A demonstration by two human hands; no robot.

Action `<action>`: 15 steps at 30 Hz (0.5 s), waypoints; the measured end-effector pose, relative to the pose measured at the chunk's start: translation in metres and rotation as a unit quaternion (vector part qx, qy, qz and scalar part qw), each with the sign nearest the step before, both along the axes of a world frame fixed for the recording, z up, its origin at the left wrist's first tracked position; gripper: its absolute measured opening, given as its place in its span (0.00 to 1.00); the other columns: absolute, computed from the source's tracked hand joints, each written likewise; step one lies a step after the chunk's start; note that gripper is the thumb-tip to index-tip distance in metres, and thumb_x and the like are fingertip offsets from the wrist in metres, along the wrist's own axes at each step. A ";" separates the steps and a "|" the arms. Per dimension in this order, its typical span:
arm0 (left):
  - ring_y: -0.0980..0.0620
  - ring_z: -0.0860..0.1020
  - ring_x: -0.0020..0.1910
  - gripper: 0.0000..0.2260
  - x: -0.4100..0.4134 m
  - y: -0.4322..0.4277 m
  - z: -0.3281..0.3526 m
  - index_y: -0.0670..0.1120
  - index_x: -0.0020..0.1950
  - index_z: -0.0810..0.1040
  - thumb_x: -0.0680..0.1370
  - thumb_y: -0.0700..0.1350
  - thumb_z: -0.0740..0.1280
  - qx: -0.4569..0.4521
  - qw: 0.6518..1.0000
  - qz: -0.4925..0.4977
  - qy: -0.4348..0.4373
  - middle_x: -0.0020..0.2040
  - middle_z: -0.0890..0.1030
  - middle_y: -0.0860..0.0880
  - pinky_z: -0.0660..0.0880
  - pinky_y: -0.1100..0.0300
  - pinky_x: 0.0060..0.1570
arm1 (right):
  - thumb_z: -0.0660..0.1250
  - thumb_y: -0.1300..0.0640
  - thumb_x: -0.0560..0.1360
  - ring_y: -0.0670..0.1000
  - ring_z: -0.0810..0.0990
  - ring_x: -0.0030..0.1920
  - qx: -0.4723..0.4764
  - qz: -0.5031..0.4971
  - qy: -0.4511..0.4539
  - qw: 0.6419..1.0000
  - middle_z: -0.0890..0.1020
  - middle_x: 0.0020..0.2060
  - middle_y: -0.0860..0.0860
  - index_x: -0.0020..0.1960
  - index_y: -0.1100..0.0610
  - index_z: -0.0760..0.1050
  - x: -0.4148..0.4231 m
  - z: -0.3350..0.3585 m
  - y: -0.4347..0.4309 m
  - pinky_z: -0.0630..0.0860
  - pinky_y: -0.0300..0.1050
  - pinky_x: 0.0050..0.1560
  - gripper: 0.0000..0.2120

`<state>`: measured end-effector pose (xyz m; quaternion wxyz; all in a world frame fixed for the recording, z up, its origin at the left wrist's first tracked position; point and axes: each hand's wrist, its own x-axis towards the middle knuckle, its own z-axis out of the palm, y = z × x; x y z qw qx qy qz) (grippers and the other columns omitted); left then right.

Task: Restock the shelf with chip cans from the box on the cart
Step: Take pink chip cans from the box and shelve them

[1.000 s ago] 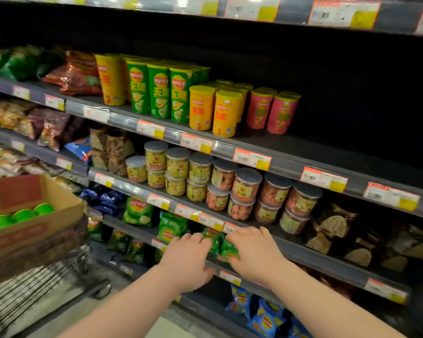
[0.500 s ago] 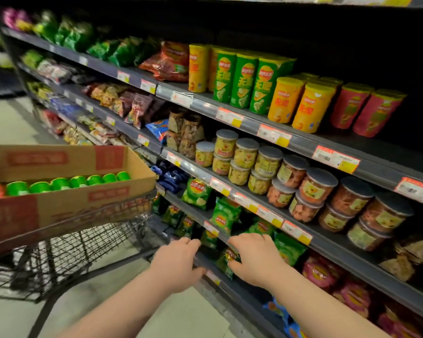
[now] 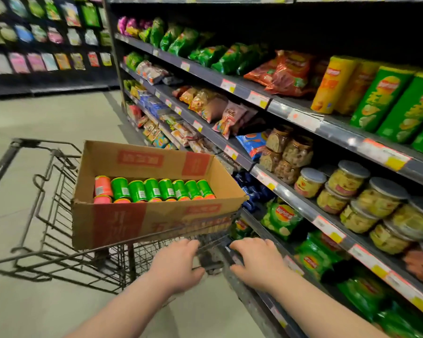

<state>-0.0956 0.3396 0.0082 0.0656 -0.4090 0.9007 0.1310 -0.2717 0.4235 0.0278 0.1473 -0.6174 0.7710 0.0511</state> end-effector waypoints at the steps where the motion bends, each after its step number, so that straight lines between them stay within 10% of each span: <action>1: 0.47 0.70 0.66 0.26 0.009 -0.011 -0.001 0.51 0.71 0.64 0.75 0.60 0.61 0.000 1.000 0.007 0.000 0.66 0.71 0.49 0.69 0.54 0.62 | 0.59 0.45 0.75 0.55 0.69 0.67 0.002 0.006 -0.004 1.000 0.73 0.64 0.49 0.68 0.47 0.66 0.007 -0.002 -0.012 0.60 0.56 0.68 0.22; 15: 0.47 0.70 0.66 0.26 0.073 -0.102 0.002 0.52 0.71 0.63 0.76 0.60 0.61 -0.005 0.995 0.094 0.018 0.67 0.70 0.50 0.70 0.53 0.62 | 0.60 0.44 0.76 0.54 0.68 0.68 0.019 0.081 -0.023 0.996 0.72 0.67 0.49 0.71 0.48 0.65 0.060 -0.010 -0.139 0.63 0.54 0.69 0.24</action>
